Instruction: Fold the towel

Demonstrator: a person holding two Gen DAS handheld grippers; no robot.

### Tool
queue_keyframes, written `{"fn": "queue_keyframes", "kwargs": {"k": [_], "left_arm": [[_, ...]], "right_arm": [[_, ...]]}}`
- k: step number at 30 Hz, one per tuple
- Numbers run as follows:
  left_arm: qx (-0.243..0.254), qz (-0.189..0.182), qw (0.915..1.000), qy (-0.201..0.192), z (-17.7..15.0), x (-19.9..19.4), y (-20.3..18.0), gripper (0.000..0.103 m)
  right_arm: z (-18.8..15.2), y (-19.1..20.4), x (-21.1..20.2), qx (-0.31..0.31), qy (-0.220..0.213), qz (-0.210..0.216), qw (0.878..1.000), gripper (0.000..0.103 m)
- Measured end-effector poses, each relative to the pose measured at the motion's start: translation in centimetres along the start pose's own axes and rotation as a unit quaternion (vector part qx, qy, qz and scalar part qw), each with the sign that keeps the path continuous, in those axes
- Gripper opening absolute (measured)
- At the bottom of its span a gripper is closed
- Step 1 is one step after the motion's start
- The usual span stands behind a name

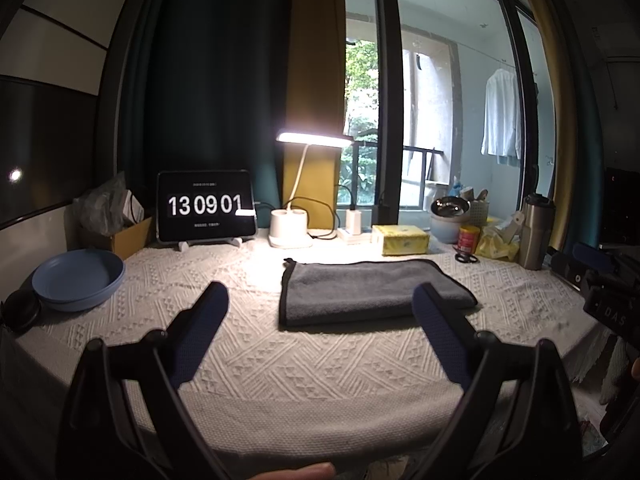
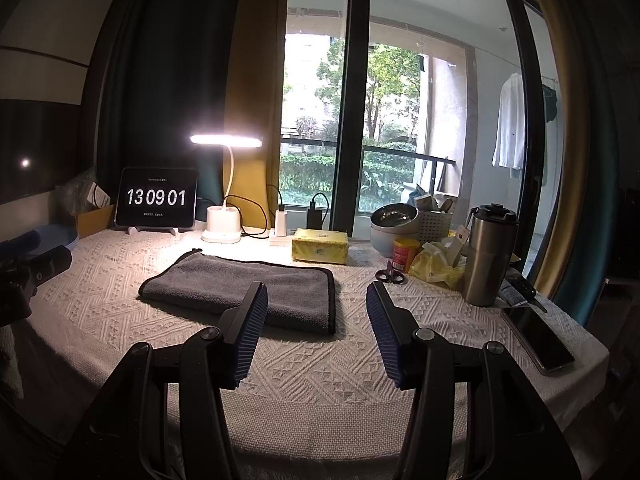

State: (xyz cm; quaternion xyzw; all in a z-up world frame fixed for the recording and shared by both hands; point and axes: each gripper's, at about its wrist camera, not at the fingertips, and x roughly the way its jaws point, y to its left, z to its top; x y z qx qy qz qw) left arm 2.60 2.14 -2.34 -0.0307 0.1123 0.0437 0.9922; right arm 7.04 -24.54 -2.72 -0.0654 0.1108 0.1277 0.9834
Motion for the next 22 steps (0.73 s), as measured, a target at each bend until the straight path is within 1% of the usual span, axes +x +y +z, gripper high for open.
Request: {"fn": "queue_keyframes", "kwargs": {"k": [14,20,22], "left_arm": [[0.0,0.0,1.0,0.0,-0.02,-0.01,0.04,0.094],[-0.007,0.004,0.9999,-0.009,-0.14,-0.31,0.14,0.094],[-0.009,-0.005,0.9999,-0.003,-0.08,-0.14,0.16,0.094]], "right_arm": [[-0.03,-0.05,-0.02,0.0,-0.001,0.001,1.0,0.055],[0.06,0.03,0.1,0.001,-0.002,0.003,1.0,0.055],[0.16,0.27,0.27,0.001,-0.002,0.005,1.0,0.055]]}}
